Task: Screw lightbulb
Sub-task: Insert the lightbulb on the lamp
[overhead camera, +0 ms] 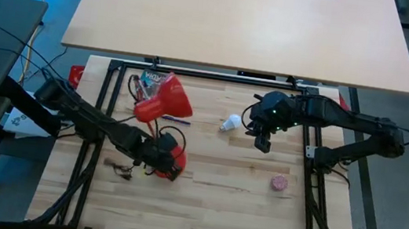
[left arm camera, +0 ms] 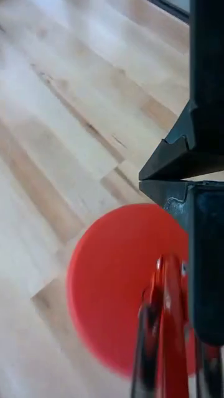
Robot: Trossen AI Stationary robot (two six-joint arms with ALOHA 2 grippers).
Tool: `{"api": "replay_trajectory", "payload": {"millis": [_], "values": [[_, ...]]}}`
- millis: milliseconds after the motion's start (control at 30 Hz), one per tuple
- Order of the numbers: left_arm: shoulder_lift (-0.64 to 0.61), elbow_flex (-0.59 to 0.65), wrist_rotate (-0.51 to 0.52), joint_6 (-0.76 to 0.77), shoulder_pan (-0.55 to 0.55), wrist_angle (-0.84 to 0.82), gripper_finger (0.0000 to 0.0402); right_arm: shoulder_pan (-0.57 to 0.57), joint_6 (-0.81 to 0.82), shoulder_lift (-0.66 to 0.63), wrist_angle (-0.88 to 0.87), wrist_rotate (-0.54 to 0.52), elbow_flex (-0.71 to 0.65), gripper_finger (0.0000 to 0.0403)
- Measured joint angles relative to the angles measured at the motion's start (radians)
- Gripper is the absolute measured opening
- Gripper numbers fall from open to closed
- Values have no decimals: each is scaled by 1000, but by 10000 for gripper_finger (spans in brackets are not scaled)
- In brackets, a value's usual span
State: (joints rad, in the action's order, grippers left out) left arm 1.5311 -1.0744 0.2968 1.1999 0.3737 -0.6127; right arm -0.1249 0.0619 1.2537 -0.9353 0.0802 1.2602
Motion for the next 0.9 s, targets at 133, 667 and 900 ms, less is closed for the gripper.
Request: {"api": "replay_trajectory", "payload": {"millis": [133,667,900], "values": [[66,-2,-41,11,1,49,0,0,-11,0,-5,-1,0,141],[119,-1,-315,-33,-14,226,86,0,65,0,7,2,0,142],[169,36,-567,-125,-47,326,149,0,143,0,20,6,0,142]]}}
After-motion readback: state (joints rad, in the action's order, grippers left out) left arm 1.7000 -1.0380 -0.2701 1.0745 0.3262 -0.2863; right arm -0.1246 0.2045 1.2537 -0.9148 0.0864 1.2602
